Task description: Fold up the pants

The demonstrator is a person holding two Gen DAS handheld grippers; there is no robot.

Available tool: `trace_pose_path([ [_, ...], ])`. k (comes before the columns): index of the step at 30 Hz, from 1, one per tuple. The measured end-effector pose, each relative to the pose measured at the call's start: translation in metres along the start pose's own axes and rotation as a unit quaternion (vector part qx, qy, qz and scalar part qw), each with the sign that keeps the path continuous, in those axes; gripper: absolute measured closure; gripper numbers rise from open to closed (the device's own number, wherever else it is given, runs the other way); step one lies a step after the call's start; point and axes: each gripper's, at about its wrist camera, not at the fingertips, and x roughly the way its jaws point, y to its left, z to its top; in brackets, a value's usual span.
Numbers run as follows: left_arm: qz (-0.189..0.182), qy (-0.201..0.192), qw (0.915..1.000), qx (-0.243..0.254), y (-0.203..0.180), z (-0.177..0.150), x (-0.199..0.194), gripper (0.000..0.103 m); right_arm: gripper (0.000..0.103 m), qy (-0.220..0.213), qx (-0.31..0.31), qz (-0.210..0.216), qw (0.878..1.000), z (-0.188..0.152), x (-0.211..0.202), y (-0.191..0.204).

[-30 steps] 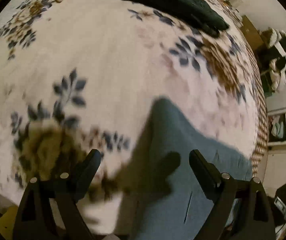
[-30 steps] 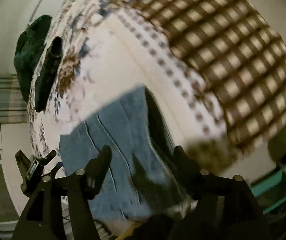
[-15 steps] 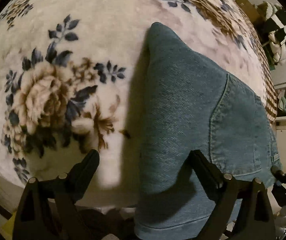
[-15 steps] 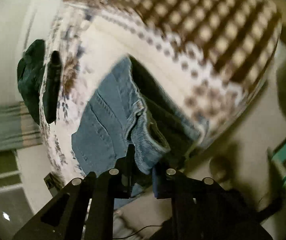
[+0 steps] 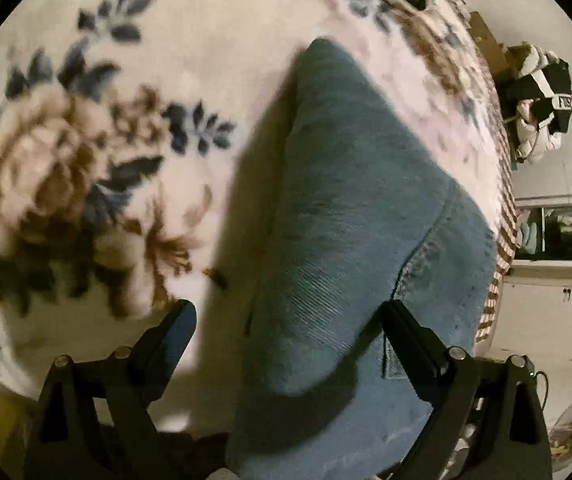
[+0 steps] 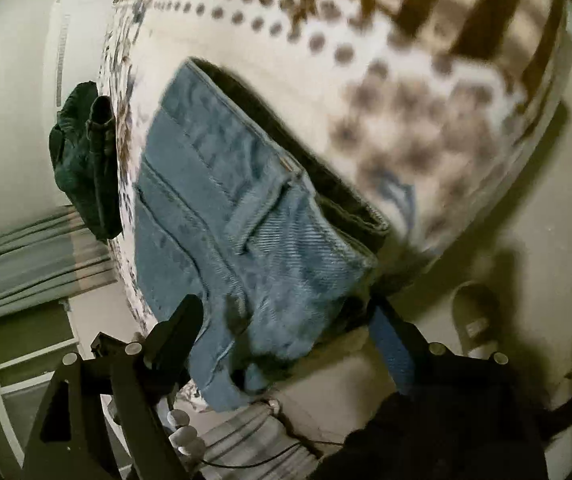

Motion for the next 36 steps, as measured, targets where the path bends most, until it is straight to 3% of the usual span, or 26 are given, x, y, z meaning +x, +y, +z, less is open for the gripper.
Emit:
trace_pose_path([
  [3,-0.008,-0.006,0.9999,-0.001,0.001,0.001,0.002,0.003,0.007,-0.021,-0.018,-0.003,1.000,-0.005,0.018,0.011],
  [6,-0.002,-0.008,0.9998,0.017,-0.005,0.002,0.002,0.003,0.012,-0.037,-0.044,0.044,0.997,-0.014,0.012,0.026],
  [8,0.000,-0.007,0.9997,0.022,-0.010,0.002,0.003,0.003,0.012,-0.036,-0.080,0.002,0.996,-0.017,0.015,0.042],
  [10,0.000,-0.007,0.9997,0.025,-0.009,0.002,0.005,0.003,0.012,-0.018,-0.062,-0.029,0.997,-0.012,0.030,0.033],
  [13,0.001,-0.009,0.9996,0.026,-0.008,0.002,0.006,0.002,0.011,-0.017,-0.030,0.002,0.999,-0.005,0.038,0.024],
  [15,0.001,-0.010,0.9996,0.028,-0.010,0.003,0.008,0.002,0.011,-0.009,-0.024,0.061,0.998,-0.005,0.039,0.028],
  [17,-0.002,-0.013,0.9995,0.027,-0.009,0.003,0.008,0.002,0.011,-0.005,-0.034,0.082,0.996,-0.005,0.044,0.036],
  [19,-0.007,-0.013,0.9995,0.027,-0.009,0.004,0.010,0.001,0.011,-0.004,-0.046,0.049,0.998,-0.003,0.056,0.038],
  [24,-0.016,-0.020,0.9993,0.026,-0.008,0.005,0.011,0.000,0.011,-0.014,-0.037,0.066,0.997,-0.004,0.064,0.034],
  [27,-0.019,-0.025,0.9992,0.023,-0.011,0.007,0.010,0.000,0.015,-0.020,-0.051,0.053,0.997,-0.010,0.059,0.036],
  [28,-0.016,-0.028,0.9992,0.023,-0.012,0.007,0.010,0.001,0.021,-0.022,-0.060,0.036,0.997,-0.013,0.062,0.040],
  [29,-0.018,-0.032,0.9991,0.023,-0.013,0.007,0.008,0.005,0.029,-0.023,-0.064,0.026,0.997,-0.015,0.059,0.041],
  [30,-0.029,-0.034,0.9986,0.027,-0.015,0.006,0.007,0.028,0.036,-0.026,-0.067,0.013,0.997,-0.016,0.059,0.041],
  [31,-0.046,-0.031,0.9980,0.031,-0.019,0.006,0.007,0.045,0.054,-0.026,-0.070,0.001,0.997,-0.018,0.059,0.040],
  [36,-0.040,-0.044,0.9966,0.056,-0.034,-0.002,-0.006,0.072,0.066,-0.038,-0.082,-0.011,0.996,-0.023,0.046,0.055],
])
